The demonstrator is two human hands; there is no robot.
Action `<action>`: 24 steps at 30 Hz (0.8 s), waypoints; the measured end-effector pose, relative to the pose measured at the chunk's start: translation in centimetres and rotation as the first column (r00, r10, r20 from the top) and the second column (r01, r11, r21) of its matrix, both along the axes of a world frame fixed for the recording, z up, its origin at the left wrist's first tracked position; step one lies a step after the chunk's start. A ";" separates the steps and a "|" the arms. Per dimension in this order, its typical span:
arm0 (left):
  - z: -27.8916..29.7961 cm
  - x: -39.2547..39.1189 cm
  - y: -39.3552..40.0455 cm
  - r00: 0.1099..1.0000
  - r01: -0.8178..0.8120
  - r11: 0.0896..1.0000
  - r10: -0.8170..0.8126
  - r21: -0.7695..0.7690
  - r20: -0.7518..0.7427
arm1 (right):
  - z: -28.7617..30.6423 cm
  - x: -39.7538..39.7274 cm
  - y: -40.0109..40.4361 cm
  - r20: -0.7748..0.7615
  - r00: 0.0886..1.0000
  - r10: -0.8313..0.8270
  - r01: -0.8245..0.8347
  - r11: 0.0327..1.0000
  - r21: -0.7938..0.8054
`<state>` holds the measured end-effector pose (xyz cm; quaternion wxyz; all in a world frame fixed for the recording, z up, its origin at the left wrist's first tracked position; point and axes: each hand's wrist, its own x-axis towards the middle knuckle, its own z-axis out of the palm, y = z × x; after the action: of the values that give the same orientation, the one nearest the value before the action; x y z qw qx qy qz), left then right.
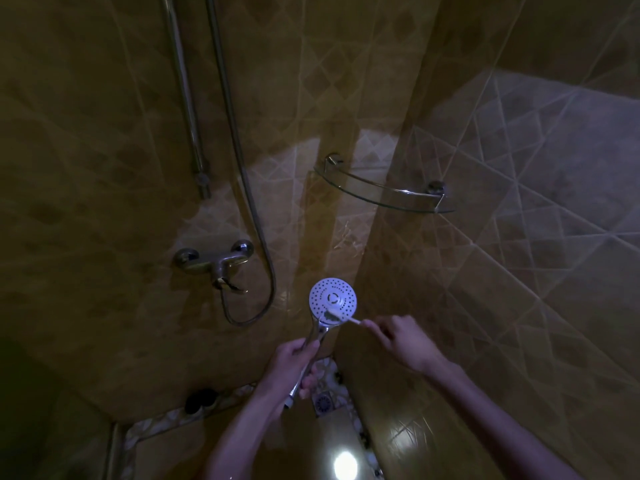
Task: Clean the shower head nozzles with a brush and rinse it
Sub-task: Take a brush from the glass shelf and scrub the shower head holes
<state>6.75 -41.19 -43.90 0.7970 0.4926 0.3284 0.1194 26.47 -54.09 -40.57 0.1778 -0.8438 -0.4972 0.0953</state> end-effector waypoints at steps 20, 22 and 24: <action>1.0 0.2 -0.4 0.999 0.054 0.998 -0.054 -0.015 0.000 | -2.0 0.5 1.1 -0.172 0.933 -0.317 0.344 0.926 0.158; 1.1 0.4 -0.4 0.998 0.055 0.998 -0.055 -0.016 -0.001 | -1.3 1.1 1.2 -0.220 0.916 -0.335 0.373 0.914 0.160; 0.9 0.4 -0.2 0.999 0.052 0.998 -0.052 -0.029 0.001 | -1.7 0.2 0.6 -0.213 0.932 -0.295 0.331 0.930 0.159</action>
<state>7.17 -41.42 -43.04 0.8070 0.4892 0.3170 0.0940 26.65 -53.48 -42.31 0.3167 -0.8787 -0.3441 0.0955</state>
